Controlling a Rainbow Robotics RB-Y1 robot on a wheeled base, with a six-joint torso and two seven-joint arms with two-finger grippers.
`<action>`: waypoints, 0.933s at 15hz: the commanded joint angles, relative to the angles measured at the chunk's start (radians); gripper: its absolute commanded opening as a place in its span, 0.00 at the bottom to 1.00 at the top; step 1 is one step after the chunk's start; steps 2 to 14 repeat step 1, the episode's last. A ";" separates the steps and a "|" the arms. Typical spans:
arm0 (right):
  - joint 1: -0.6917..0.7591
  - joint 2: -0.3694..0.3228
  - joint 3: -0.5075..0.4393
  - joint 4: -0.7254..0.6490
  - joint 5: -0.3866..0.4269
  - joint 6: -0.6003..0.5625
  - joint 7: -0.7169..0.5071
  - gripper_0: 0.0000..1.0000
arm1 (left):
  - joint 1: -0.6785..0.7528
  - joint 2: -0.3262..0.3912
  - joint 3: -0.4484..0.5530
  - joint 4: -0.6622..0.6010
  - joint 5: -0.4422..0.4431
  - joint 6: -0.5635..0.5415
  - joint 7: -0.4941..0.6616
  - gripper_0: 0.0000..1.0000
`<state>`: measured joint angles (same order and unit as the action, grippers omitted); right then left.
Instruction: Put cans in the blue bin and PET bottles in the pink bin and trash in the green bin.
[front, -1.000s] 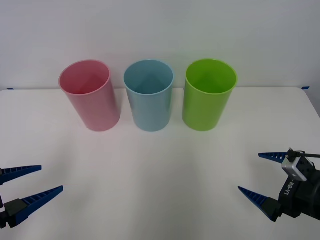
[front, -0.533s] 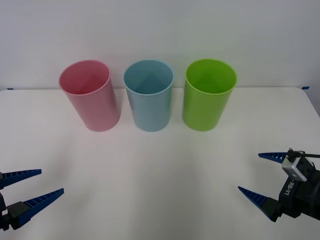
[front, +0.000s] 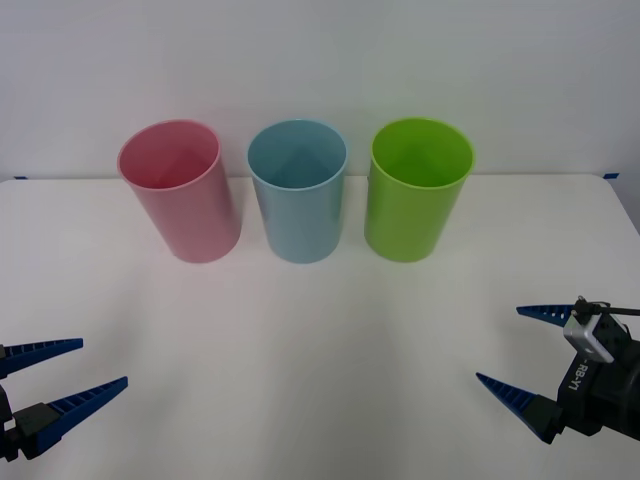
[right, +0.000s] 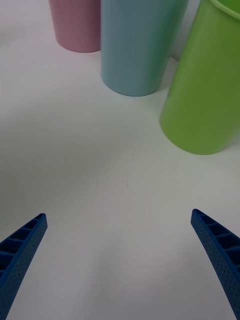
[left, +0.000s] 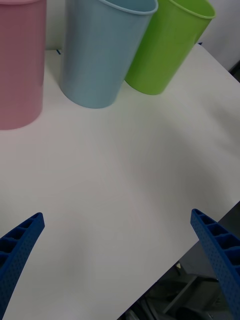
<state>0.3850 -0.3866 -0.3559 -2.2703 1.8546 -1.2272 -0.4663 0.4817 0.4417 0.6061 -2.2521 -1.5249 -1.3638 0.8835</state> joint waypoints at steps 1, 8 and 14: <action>0.000 0.000 0.000 0.000 0.000 0.000 0.000 1.00 | 0.000 0.000 0.000 0.000 0.000 0.000 0.000 1.00; 0.000 0.000 0.000 0.000 0.000 0.000 0.000 1.00 | 0.000 0.000 0.000 0.000 0.000 0.000 0.000 1.00; 0.000 0.000 0.000 0.000 0.000 0.000 0.000 1.00 | 0.000 0.000 0.000 0.000 0.000 0.000 0.000 1.00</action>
